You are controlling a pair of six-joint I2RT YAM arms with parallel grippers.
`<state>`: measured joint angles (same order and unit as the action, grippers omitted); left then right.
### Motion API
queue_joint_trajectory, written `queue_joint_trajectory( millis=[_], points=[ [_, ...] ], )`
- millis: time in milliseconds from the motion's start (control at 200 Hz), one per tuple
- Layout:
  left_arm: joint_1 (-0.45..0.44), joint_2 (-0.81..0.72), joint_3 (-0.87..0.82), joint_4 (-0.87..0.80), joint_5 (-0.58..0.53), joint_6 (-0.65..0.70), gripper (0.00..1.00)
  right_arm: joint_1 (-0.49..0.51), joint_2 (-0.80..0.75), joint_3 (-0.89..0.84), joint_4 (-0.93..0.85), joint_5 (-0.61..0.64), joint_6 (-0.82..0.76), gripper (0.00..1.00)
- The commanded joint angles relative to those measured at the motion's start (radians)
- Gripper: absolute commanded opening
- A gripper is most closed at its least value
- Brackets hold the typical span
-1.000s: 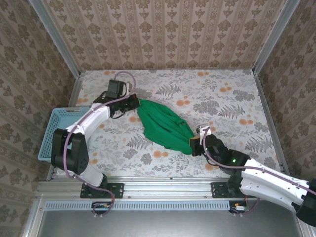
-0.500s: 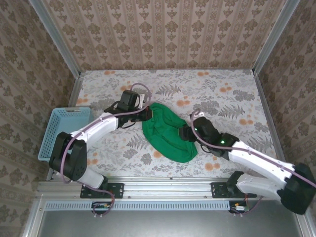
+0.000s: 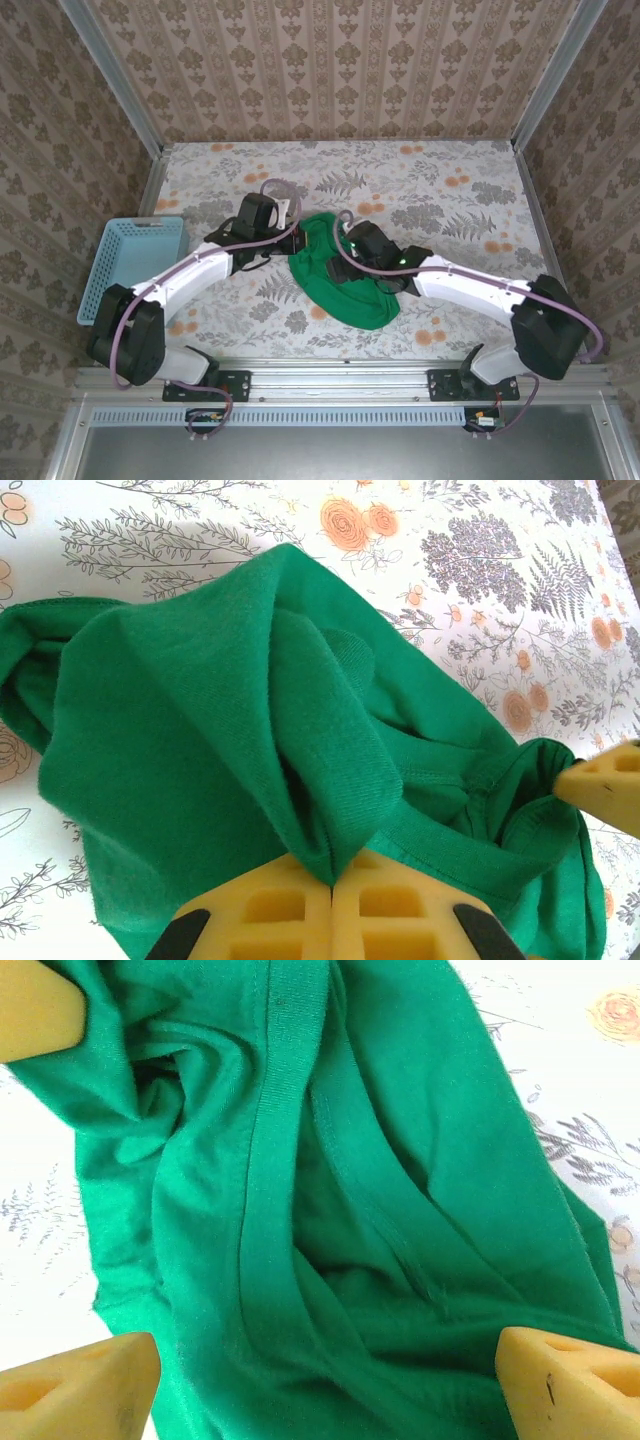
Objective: Fold the inside-out t-shirt
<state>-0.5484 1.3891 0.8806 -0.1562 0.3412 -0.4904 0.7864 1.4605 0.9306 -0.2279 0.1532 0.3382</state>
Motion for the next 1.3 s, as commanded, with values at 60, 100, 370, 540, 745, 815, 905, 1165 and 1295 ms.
queue_joint_trajectory(
  millis=[60,100,370,540,745,815,905,1165,1295],
  points=[
    [-0.001,-0.036,-0.013,0.033,0.013,-0.001,0.00,0.003,0.139,0.085,-0.030,-0.025,-0.097,0.80],
    [0.003,-0.035,-0.009,0.028,0.011,0.000,0.00,0.007,0.159,0.099,-0.036,-0.038,-0.099,0.74],
    [0.070,-0.024,0.126,-0.129,-0.079,0.060,0.00,0.049,-0.001,0.076,-0.043,-0.031,-0.100,0.01],
    [0.052,-0.028,0.322,-0.268,-0.243,0.168,0.00,0.049,-0.280,0.008,-0.029,-0.089,-0.041,0.00],
    [0.012,0.112,0.439,-0.299,-0.180,0.169,0.00,-0.002,-0.512,-0.175,0.064,-0.077,0.154,0.00],
    [-0.038,0.171,0.462,-0.339,-0.215,0.187,0.09,-0.008,-0.541,-0.239,0.106,-0.076,0.198,0.00],
    [-0.088,0.191,0.433,-0.359,-0.271,0.171,0.29,-0.011,-0.547,-0.297,0.128,-0.050,0.248,0.00],
    [-0.220,-0.013,0.112,-0.223,-0.291,0.007,0.57,-0.026,-0.555,-0.403,0.227,-0.058,0.317,0.00],
    [-0.311,-0.040,0.032,-0.153,-0.252,-0.049,0.61,-0.027,-0.544,-0.414,0.266,-0.080,0.317,0.00]
  ],
)
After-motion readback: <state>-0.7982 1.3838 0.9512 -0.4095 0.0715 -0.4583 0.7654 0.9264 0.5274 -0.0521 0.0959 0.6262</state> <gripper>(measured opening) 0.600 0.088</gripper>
